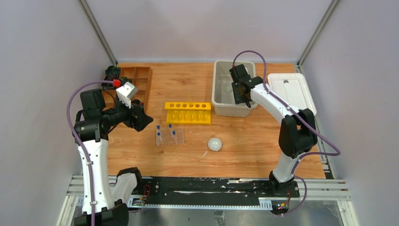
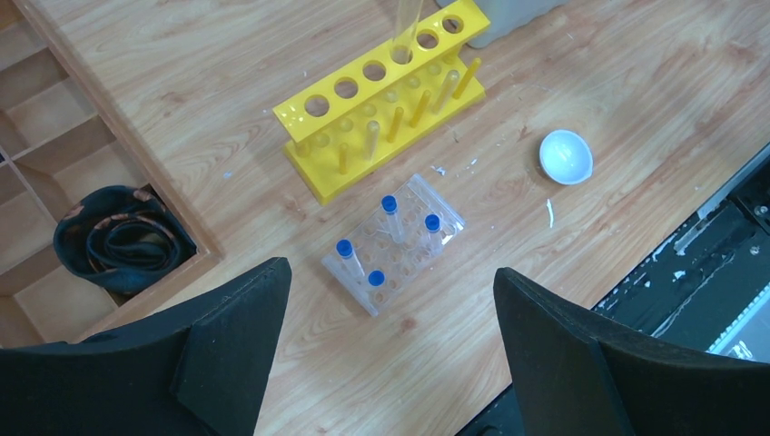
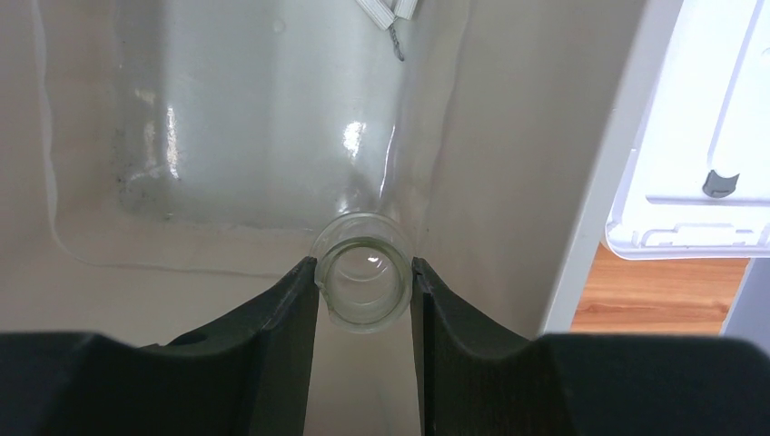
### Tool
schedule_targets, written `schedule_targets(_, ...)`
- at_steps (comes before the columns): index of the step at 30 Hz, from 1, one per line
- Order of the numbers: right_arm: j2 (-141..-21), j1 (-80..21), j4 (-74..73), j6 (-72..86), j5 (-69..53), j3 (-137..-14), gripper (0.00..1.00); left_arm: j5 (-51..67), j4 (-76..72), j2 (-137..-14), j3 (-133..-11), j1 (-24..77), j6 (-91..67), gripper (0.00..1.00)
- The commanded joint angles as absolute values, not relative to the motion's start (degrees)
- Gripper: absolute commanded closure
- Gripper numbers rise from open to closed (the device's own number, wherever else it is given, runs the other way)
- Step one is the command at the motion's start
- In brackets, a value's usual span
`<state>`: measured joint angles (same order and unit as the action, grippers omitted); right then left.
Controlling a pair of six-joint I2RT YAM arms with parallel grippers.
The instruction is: Organize the chemistry lab equipment
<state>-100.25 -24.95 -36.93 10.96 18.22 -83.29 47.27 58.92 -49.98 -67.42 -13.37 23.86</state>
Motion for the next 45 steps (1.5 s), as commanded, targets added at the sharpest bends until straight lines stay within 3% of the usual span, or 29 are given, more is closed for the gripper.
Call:
schedule_targets(1,-97.5,-24.3,-39.0,12.8,18.5,-85.5,0.61,46.9,59.4,-49.8,-68.4,-13.6,25.0,0.12)
schedule_targets(11,-84.4,-26.5,-39.4,12.4,18.4,-84.6,0.36,46.4,60.2,-50.6,-70.2,-13.6,25.1,0.1)
schedule_targets(16,-79.3,-28.6,-39.9,13.0,18.5,-82.6,0.31,46.2,60.2,-50.9,-70.9,-13.6,24.7,0.09)
schedule_targets(21,-73.6,-44.0,-38.8,13.4,21.2,-76.5,0.35,45.9,60.6,-51.0,-71.4,-13.6,24.7,0.08)
schedule_targets(25,-69.9,-55.0,-30.8,16.6,16.3,-65.2,0.42,45.8,60.7,-51.3,-71.6,-13.6,24.4,0.08)
schedule_targets(29,-72.7,-61.9,-24.7,19.9,14.2,-56.6,0.43,45.5,61.0,-51.1,-71.8,-13.6,24.6,0.08)
schedule_targets(38,-86.1,-65.1,-20.9,19.6,12.9,-55.4,0.45,45.4,61.6,-51.3,-72.9,-13.6,24.3,0.08)
schedule_targets(45,-94.6,-65.0,-20.7,18.7,15.6,-58.6,0.54,44.9,61.6,-51.4,-72.9,-13.6,24.3,0.08)
